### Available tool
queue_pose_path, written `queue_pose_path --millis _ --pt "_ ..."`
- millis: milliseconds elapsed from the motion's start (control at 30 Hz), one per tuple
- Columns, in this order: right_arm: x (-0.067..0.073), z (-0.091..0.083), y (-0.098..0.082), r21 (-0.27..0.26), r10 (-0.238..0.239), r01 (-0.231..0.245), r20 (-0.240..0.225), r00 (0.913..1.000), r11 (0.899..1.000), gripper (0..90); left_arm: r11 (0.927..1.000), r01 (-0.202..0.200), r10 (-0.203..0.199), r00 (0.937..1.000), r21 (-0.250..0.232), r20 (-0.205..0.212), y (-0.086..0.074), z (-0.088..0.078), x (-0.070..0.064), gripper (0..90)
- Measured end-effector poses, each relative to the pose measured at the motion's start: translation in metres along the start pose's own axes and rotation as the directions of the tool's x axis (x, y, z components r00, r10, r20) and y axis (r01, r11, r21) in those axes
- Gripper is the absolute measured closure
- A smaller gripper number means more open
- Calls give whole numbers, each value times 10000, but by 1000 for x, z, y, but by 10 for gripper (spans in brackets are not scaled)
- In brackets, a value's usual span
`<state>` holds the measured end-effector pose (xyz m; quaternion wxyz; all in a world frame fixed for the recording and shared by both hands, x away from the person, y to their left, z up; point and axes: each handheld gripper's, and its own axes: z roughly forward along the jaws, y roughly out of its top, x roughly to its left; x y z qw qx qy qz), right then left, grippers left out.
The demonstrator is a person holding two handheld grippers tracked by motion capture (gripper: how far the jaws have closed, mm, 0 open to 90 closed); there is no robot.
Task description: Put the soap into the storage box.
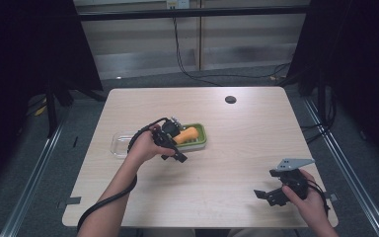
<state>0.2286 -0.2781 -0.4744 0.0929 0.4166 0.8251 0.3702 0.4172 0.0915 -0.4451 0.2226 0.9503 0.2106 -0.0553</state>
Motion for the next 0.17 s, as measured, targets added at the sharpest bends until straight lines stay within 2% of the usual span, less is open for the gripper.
queue_pose_path --millis 67,133,167 --pt "0 0 0 14 -56 56 -38 10000 10000 14 9998 28 -28 10000 -217 21 -3 3 -1 153" --pt "1 0 0 24 -69 69 -1 10000 10000 14 9998 -77 79 9999 -182 112 -4 4 -2 155" --pt "1 0 0 15 -65 65 -4 10000 10000 14 9999 -25 25 10000 -108 -46 -4 4 -4 158"
